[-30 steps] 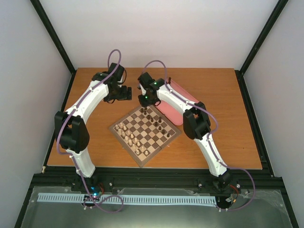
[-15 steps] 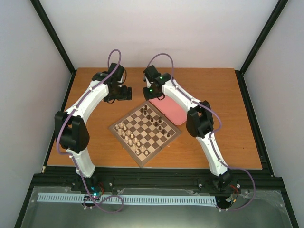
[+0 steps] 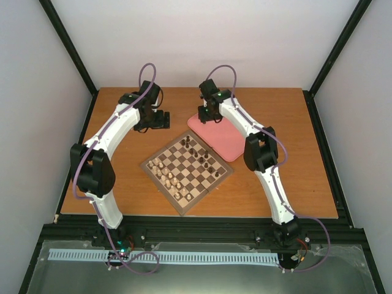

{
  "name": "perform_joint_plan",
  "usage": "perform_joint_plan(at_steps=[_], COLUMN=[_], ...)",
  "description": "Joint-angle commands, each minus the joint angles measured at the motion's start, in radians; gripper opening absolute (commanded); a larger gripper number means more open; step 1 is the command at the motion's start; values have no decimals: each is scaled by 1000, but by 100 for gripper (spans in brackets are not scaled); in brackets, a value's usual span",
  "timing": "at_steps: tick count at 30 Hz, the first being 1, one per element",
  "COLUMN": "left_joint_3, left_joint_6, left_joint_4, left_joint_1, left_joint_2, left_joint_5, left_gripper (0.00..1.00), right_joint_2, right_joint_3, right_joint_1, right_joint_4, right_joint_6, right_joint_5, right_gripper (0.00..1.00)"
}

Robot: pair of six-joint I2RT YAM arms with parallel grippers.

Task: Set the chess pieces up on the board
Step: Pick up the chess piece from the storage box.

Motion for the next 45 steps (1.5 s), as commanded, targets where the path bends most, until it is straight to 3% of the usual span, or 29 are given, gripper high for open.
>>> perform_joint_plan(at_steps=[1,34,39,45], left_joint_3=[43,98,100,101], left_joint_6=[0,2,5,3], left_joint_4=[-17,-44,-44,-45], left_joint_1=[3,3,4,3], left_joint_2=[-16,33,38,40], left_joint_5=[2,-2,-3,-1], left_gripper=[100,100,100,100], right_joint_2=[53,164,170,172], right_joint_3=[46,105,114,115], right_joint_1=[-4,-28,-31,-32], right_joint_4=[2,75,75,79], right_joint_6=[-24,-37,-37,-40], right_joint_5=[-1,-64,-65,-63], right_gripper=[50,40,35,22])
